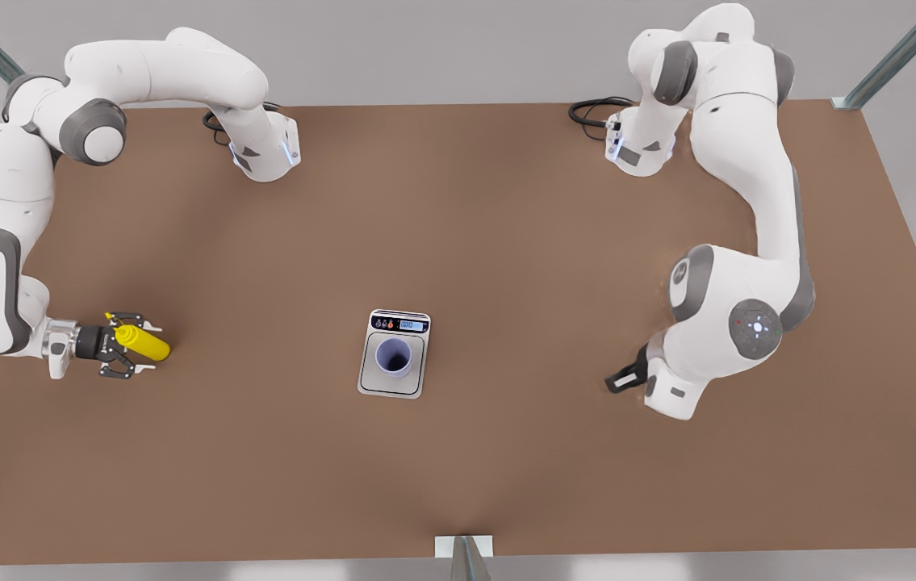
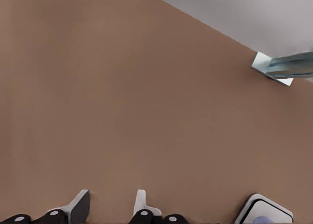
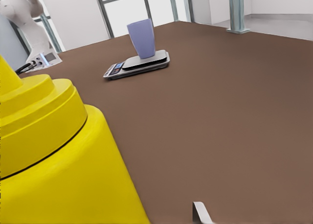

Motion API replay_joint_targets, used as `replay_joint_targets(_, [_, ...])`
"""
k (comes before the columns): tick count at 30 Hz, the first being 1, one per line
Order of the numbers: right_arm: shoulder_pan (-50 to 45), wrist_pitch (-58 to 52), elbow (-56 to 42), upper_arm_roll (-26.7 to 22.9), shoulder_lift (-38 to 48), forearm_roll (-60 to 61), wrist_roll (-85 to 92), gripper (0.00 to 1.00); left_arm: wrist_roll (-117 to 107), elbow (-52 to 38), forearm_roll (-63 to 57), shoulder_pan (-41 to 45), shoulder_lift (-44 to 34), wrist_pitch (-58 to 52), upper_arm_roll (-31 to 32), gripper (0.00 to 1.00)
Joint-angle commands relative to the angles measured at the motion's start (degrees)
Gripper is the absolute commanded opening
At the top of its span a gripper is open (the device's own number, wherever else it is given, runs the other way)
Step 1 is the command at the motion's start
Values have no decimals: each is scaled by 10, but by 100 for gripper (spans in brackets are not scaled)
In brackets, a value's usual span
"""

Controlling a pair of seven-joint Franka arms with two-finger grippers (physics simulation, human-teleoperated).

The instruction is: Move cup to the weight, pick up sauce bottle, pour sauce

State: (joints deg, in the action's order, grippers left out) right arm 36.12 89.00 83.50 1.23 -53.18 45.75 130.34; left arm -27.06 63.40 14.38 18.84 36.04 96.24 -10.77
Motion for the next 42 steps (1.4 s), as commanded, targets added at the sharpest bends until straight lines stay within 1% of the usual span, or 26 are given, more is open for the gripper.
replay_joint_targets(1, [0,0,0,0,0,0,0,82,40,1,5,1,-4,-13,-22,61])
replay_joint_targets(2, [0,0,0,0,0,0,0,77,123,1,4,1,-5,-47,-79,76])
replay_joint_targets(3, [0,0,0,0,-1,0,0,72,178,5,1,-13,-20,-70,-108,100])
replay_joint_targets(4, [0,0,0,0,-1,0,0,69,226,83,3,-46,-87,-62,-102,100])
replay_joint_targets(5, [0,0,0,0,0,0,-1,66,255,176,-6,-85,-167,-20,-73,100])
replay_joint_targets(6, [0,0,0,0,-1,0,-1,66,239,201,-111,-179,-200,-19,68,100])
replay_joint_targets(7, [0,0,0,0,-1,0,-1,63,212,202,-127,-210,-206,-22,116,100])
replay_joint_targets(9, [1,0,0,0,-1,0,-1,62,209,201,-124,-202,-200,-23,124,100])
replay_joint_targets(11, [1,0,0,0,-1,0,-3,60,213,203,-124,-199,-217,-29,117,100])
replay_joint_targets(12, [1,0,0,0,-1,0,-4,59,210,218,-124,-192,-227,-25,117,100])
replay_joint_targets(16, [1,0,0,0,-1,0,-4,57,208,217,-126,-179,-225,-26,117,100])
replay_joint_targets(17, [1,-1,0,0,-1,0,-9,57,208,213,-131,-178,-225,-25,117,100])
replay_joint_targets(18, [1,-1,-1,0,-1,0,-9,57,208,196,-132,-163,-225,-56,121,100])
replay_joint_targets(21, [1,-7,-4,0,0,0,-19,57,208,174,-134,-160,-214,-46,120,100])
replay_joint_targets(23, [0,-21,-20,1,5,3,-61,57,208,160,-134,-160,-191,-40,117,100])
replay_joint_targets(25, [-18,-30,-44,1,34,-5,-126,57,208,142,-133,-159,-180,-38,118,100])
replay_joint_targets(27, [-56,-24,-52,-3,61,-12,-170,57,209,142,-132,-158,-179,-37,121,100])
replay_joint_targets(29, [-109,-13,-69,-4,84,-28,-257,57,208,141,-134,-152,-172,-20,121,100])
replay_joint_targets(32, [-215,10,-130,-4,88,-82,-369,57,208,134,-152,-152,-156,-12,120,100])
replay_joint_targets(34, [-283,42,-142,-6,92,-109,-440,57,208,134,-151,-152,-161,-12,117,100])
replay_joint_targets(37, [-339,96,-143,-6,106,-177,-497,57,207,134,-152,-152,-161,-12,117,100])
replay_joint_targets(39, [-406,159,-143,-6,106,-247,-540,57,208,134,-151,-152,-159,-11,117,100])
replay_joint_targets(42, [-482,195,-143,-5,106,-351,-613,57,208,132,-151,-152,-158,-10,117,100])
